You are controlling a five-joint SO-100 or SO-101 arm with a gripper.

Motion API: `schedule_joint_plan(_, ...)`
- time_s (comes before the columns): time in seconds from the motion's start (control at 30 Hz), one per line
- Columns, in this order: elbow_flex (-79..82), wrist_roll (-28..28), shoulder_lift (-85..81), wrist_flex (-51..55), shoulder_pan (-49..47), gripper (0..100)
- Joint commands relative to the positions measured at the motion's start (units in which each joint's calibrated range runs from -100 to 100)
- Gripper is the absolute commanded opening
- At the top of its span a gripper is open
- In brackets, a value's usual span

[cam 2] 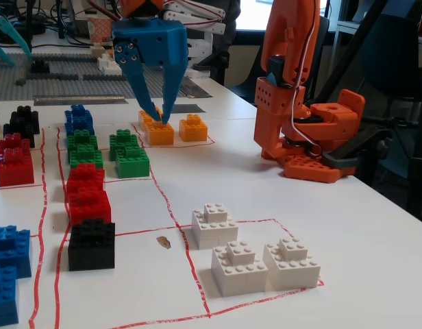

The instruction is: Grab the block and put it in the grey marker

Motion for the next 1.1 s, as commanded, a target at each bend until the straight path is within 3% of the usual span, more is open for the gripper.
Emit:
schedule_joint_plan(0.0, -4.1, 2.2, -5.2, 0.6, -2.6, 0)
schedule_joint_plan(0.63, -4.4, 1.7, -5.4, 0.8, -4.2, 0)
schedule_joint_plan(1.07, -13.0, -4.7, -1.8, 6.9, -18.7, 0)
